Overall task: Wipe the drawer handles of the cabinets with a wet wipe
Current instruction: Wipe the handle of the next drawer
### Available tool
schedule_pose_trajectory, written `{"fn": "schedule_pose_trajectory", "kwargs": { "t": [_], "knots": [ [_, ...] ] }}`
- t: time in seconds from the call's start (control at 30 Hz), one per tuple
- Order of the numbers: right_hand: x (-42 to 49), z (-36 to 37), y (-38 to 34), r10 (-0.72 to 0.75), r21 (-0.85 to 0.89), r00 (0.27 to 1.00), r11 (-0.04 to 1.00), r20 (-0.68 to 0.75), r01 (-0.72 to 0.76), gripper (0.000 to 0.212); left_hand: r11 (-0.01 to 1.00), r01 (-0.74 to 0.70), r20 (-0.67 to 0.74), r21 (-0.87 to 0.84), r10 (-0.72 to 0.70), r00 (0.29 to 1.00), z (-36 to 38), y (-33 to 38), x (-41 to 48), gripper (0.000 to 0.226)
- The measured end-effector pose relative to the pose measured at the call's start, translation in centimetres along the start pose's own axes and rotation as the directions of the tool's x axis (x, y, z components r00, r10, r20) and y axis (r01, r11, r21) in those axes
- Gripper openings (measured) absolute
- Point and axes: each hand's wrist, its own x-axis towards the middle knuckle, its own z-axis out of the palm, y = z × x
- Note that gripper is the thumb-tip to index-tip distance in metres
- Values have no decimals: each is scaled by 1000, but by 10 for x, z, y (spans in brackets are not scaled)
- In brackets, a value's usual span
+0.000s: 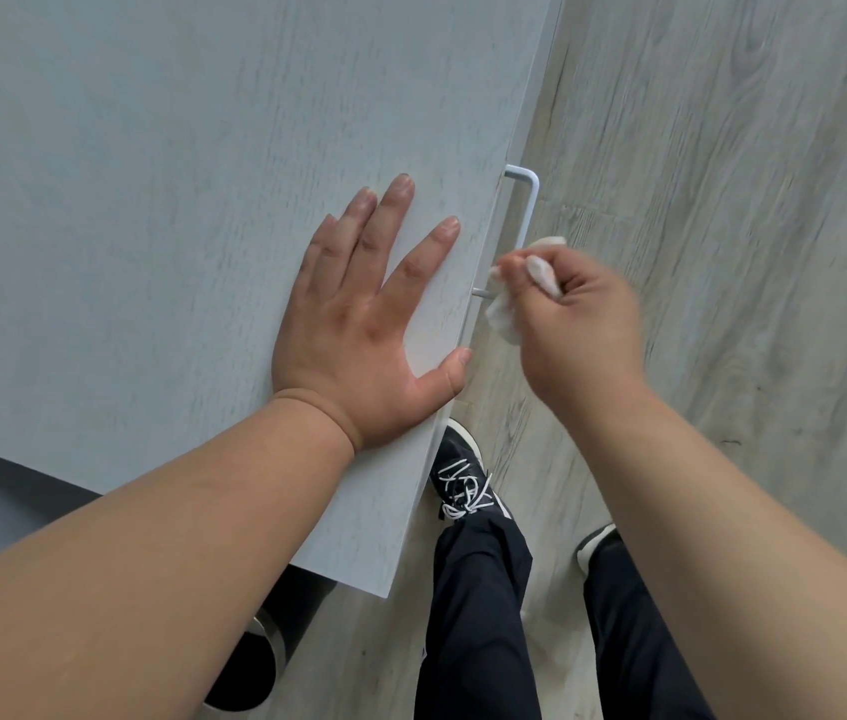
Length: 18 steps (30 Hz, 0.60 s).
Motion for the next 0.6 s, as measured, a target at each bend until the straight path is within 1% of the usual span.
{"fn": "schedule_pose_trajectory", "kwargs": {
  "t": [0.03, 0.07, 0.1, 0.2, 0.27, 0.3, 0.37, 0.43, 0.47, 0.5, 0.53, 0.6],
  "knots": [
    [2, 0, -1, -9, 20, 1000, 1000, -11, 9, 13, 1000, 1, 2, 3, -1, 1000, 0, 0, 0, 89],
    [1, 1, 0, -47, -11, 999, 999, -8, 47, 11, 1000, 2, 2, 4, -2, 1000, 0, 0, 0, 89],
    [-2, 2, 2, -114, -92, 993, 989, 17, 115, 11, 1000, 1, 0, 3, -1, 1000, 0, -1, 0, 89],
    [0, -5, 6, -276, -306, 947, 899, 162, 314, 10, 1000, 1, -5, -9, -1, 1000, 0, -1, -1, 88],
    [16, -14, 3, -354, -403, 916, 822, 190, 402, 9, 1000, 1, -5, -6, -1, 1000, 1, -1, -1, 88],
    [25, -17, -1, -371, -430, 913, 806, 168, 407, 10, 1000, 1, -3, -2, -1, 1000, 1, -1, -1, 89],
    [41, -19, -10, -371, -420, 922, 823, 113, 383, 16, 1000, 2, -4, 3, -2, 1000, 1, -1, -1, 89],
    [49, -18, -13, -392, -438, 916, 812, 82, 386, 19, 1000, -2, -7, 5, 2, 1000, 0, -1, -1, 89],
    [49, -16, -13, -401, -458, 914, 801, 67, 385, 16, 1000, -4, -8, 6, 4, 1000, 0, -1, 0, 89],
    [45, -15, -11, -398, -472, 916, 800, 45, 371, 9, 1000, -4, -7, 9, 4, 1000, 0, -1, 0, 89],
    [41, -14, -9, -375, -472, 927, 813, 21, 340, 6, 1000, -3, -6, 11, 3, 1000, 1, -1, 0, 89],
    [31, -11, -4, -293, -443, 956, 859, -13, 257, 22, 1000, -2, -9, 12, 2, 1000, 1, -1, 0, 88]
  ]
}}
